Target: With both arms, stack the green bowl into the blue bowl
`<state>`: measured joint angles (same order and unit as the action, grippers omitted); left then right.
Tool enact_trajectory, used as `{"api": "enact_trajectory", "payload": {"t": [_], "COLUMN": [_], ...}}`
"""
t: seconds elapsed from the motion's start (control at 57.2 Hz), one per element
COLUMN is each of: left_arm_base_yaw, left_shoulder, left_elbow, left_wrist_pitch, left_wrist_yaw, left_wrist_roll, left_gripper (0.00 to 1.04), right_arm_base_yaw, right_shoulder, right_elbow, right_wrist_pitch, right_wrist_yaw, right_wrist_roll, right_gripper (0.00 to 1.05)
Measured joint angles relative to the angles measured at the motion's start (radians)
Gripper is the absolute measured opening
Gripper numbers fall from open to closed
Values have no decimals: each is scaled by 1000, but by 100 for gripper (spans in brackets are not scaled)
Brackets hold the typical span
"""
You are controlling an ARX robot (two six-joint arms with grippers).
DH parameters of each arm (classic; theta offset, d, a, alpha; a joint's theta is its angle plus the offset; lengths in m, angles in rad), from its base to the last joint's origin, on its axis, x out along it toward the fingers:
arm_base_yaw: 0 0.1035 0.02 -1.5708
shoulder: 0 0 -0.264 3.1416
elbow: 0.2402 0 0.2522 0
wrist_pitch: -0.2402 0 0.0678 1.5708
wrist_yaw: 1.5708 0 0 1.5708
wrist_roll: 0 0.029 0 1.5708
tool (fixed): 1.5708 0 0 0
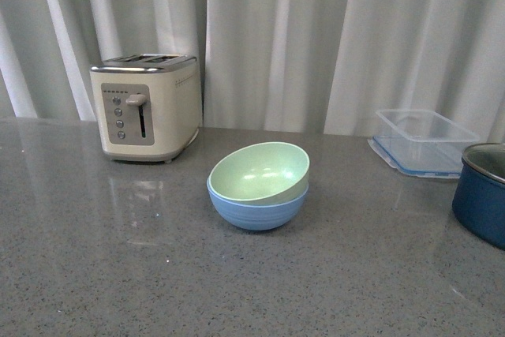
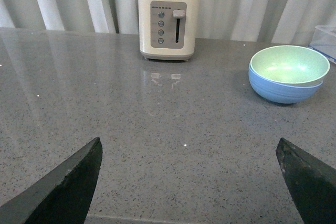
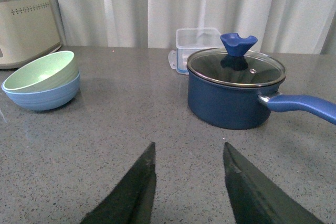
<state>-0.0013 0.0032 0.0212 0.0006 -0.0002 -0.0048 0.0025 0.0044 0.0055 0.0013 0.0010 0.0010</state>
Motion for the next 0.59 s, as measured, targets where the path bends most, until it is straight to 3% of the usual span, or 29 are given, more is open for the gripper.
{"api": "enact_trajectory", "payload": {"t": [0.245, 0.594], "left_arm_base_yaw": [0, 0], "left_shoulder": [0, 0], "left_elbow": [0, 0], "left_wrist_pitch": [0, 0], "left_wrist_yaw": [0, 0], "left_wrist_roll": [0, 0], "left_gripper": [98, 98], "right_arm_base_yaw": [0, 0], "right_shoulder": [0, 0], "right_elbow": [0, 0], "right_wrist_pitch": [-1, -1], "right_wrist_yaw": [0, 0], "right_wrist_roll": [2, 1], "right_gripper": [97, 95]}}
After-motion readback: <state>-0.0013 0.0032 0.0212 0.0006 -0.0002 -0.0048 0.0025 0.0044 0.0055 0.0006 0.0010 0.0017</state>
